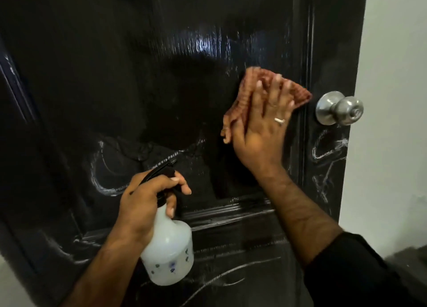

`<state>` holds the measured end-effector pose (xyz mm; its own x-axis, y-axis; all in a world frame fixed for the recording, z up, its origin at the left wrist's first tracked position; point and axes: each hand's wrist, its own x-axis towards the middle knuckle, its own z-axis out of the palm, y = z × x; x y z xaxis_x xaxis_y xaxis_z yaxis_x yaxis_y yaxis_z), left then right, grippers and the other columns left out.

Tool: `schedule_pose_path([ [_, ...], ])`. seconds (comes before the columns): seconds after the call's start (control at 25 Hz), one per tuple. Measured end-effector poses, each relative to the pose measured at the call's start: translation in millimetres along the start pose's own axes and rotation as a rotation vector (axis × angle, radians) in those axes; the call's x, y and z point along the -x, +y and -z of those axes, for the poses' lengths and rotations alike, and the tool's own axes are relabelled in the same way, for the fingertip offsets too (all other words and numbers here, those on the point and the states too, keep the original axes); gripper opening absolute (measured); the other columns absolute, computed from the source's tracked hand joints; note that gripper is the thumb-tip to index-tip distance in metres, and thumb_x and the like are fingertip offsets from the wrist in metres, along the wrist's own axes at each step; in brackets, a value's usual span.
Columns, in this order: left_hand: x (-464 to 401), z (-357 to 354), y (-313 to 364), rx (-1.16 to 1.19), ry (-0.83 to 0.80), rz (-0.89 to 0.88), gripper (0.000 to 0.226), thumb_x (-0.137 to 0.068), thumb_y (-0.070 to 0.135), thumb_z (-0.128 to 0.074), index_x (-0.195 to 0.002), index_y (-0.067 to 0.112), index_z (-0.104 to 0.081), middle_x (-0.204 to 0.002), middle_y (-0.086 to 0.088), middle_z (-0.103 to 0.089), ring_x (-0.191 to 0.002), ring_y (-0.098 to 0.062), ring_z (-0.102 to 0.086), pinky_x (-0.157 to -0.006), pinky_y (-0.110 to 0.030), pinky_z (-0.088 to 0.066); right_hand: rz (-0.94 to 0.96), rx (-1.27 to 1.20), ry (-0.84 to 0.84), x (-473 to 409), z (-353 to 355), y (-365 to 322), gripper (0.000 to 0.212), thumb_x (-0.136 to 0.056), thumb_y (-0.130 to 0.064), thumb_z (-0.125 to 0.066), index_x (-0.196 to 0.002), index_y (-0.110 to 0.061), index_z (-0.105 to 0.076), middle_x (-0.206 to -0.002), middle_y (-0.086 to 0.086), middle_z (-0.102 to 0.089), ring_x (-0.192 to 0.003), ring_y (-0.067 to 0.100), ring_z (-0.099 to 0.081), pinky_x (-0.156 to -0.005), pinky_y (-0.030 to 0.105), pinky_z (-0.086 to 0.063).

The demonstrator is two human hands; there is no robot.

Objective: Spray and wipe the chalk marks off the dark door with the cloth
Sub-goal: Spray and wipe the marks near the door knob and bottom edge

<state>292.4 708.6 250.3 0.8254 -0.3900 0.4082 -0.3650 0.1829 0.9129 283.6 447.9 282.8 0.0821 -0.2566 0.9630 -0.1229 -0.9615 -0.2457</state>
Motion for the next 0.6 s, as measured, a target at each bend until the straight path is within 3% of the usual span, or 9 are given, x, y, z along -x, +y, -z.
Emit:
schedule_pose_path([
  [0.04,-3.5,0.6,1.6,0.004,0.009,-0.005,0.021,-0.093,0.004,-0.056,-0.082,0.003,-0.075,-0.088,-0.03,-0.072,-0.045,-0.028,-0.043,-0.049,-0.031,-0.04,0.037,-0.024,-0.013,-4.3,-7.4,-15.7,0.078,-0.104,-0.039,-0.057,-0.167,-0.004,-0.026,-0.174,0.03,-0.009,-0.162,0.05,-0.003,-0.127,0.071,-0.006],
  [0.12,-9.8,1.9,1.7,0.019,0.04,-0.005,0.02,-0.092,0.004,-0.057,-0.083,0.001,-0.075,-0.087,-0.033,-0.071,-0.044,-0.028,-0.044,-0.048,-0.031,-0.039,0.289,-0.062,-0.11,27.8,-21.6,-29.3,0.076,-0.105,-0.042,-0.057,-0.166,-0.008,-0.03,-0.174,0.026,-0.01,-0.162,0.048,-0.005,-0.127,0.07,-0.009],
  [0.24,-18.2,4.1,-3.1,0.042,0.07,0.007,0.019,-0.092,0.004,-0.058,-0.085,-0.001,-0.075,-0.088,-0.036,-0.069,-0.044,-0.027,-0.044,-0.048,-0.031,-0.039,0.557,-0.039,-0.239,96.4,-22.5,4.6,0.073,-0.102,-0.046,-0.066,-0.163,-0.016,-0.04,-0.174,0.017,-0.023,-0.163,0.04,-0.016,-0.126,0.068,-0.02],
  [0.32,-22.6,5.6,-6.0,0.031,0.063,0.011,0.019,-0.092,0.004,-0.057,-0.084,0.0,-0.074,-0.087,-0.032,-0.071,-0.044,-0.027,-0.044,-0.05,-0.032,-0.039,0.444,-0.02,-0.161,87.6,-23.4,37.4,0.076,-0.099,-0.045,-0.07,-0.163,-0.014,-0.041,-0.173,0.019,-0.025,-0.162,0.042,-0.017,-0.125,0.07,-0.02],
  [0.48,-27.4,10.6,-7.3,0.01,0.075,0.015,0.018,-0.093,0.004,-0.058,-0.089,-0.006,-0.072,-0.087,-0.032,-0.072,-0.043,-0.027,-0.043,-0.051,-0.033,-0.039,-0.038,-0.01,0.053,-16.6,-38.0,19.7,0.075,-0.106,-0.045,-0.051,-0.166,-0.004,-0.029,-0.173,0.029,-0.015,-0.161,0.05,-0.009,-0.125,0.07,-0.014],
  [0.52,-29.0,13.5,-7.3,0.01,0.09,0.014,0.018,-0.093,0.005,-0.058,-0.09,-0.007,-0.071,-0.087,-0.032,-0.072,-0.043,-0.027,-0.044,-0.051,-0.032,-0.039,-0.076,-0.015,0.056,-30.3,-43.2,-4.6,0.077,-0.105,-0.044,-0.05,-0.166,-0.003,-0.028,-0.173,0.031,-0.014,-0.161,0.051,-0.008,-0.125,0.07,-0.013],
  [0.6,-32.3,21.9,-8.0,0.005,0.138,0.012,0.019,-0.093,0.005,-0.058,-0.091,-0.009,-0.071,-0.088,-0.032,-0.072,-0.044,-0.027,-0.044,-0.05,-0.032,-0.039,0.118,-0.038,-0.011,-12.8,-56.7,-42.3,0.076,-0.104,-0.041,-0.051,-0.166,-0.004,-0.028,-0.173,0.03,-0.011,-0.161,0.052,-0.006,-0.125,0.071,-0.01],
])
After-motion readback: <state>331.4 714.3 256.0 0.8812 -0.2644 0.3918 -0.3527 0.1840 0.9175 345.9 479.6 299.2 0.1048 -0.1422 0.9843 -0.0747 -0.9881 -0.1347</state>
